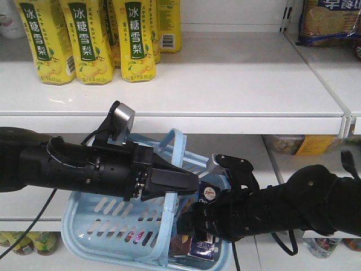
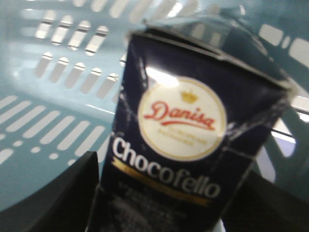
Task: Left arm holds basket, right arm returns cookies
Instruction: 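Close the right gripper on the Danisa Chocofello box and lift it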
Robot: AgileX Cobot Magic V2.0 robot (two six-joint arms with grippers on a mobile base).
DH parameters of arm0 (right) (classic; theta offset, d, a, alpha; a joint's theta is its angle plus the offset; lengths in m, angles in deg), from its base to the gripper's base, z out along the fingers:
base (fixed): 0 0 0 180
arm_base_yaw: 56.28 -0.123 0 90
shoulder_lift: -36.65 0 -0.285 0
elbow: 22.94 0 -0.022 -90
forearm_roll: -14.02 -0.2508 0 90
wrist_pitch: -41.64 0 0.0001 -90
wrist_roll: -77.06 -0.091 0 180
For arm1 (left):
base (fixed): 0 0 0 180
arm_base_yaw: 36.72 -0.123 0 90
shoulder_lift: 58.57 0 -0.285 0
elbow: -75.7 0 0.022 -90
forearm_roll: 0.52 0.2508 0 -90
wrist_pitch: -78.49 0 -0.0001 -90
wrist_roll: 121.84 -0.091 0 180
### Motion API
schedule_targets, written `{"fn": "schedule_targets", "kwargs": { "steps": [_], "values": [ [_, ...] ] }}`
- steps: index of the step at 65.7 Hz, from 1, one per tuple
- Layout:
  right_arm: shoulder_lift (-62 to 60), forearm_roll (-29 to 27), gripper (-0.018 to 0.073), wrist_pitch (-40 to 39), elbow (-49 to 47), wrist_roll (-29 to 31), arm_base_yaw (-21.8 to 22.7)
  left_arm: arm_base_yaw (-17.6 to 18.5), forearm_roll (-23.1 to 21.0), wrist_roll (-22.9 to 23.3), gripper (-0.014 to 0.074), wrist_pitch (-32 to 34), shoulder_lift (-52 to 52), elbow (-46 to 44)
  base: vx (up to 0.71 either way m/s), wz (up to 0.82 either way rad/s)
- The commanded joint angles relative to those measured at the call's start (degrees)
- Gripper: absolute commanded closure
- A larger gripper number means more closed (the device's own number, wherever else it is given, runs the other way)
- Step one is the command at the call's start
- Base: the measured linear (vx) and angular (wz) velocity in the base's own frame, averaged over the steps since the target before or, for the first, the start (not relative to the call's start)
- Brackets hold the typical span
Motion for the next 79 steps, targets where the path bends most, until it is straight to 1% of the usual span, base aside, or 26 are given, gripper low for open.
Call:
{"fn": "schedule_targets", "kwargs": {
  "steps": [1,16,33,40,53,65,79],
  "values": [
    [-0.5,-1.1,0.0118,-3.2,-1.5,0.0,0.1,-0.1,-9.3,-1.0,0.0603,-3.2,-2.5,-2.0,0.00,0.00],
    [-0.3,-1.1,0.0181,-8.2,-1.5,-0.4,0.1,-0.1,-9.3,-1.0,0.0603,-3.2,-2.5,-2.0,0.00,0.00],
    [-0.3,-1.1,0.0344,-9.2,-1.5,-0.3,0.1,-0.1,-9.3,-1.0,0.0603,-3.2,-2.5,-2.0,0.00,0.00],
    [-0.3,-1.1,0.0390,-9.4,-1.5,-0.3,0.1,-0.1,-9.3,-1.0,0.0603,-3.2,-2.5,-2.0,0.00,0.00],
    [-1.1,-1.1,0.0399,-9.2,-1.5,-0.6,0.3,-0.1,-9.2,-1.0,0.0603,-3.2,-2.5,-2.0,0.00,0.00],
    [-4.9,-0.7,0.0398,-8.9,-1.5,-3.1,0.3,-0.1,-9.3,-1.0,0.0603,-3.2,-2.5,-2.0,0.00,0.00],
    [-9.6,-0.1,0.0398,-7.0,-1.4,-3.2,0.4,-0.1,-9.3,-1.0,0.0603,-3.2,-2.5,-2.0,0.00,0.00]
  ]
}}
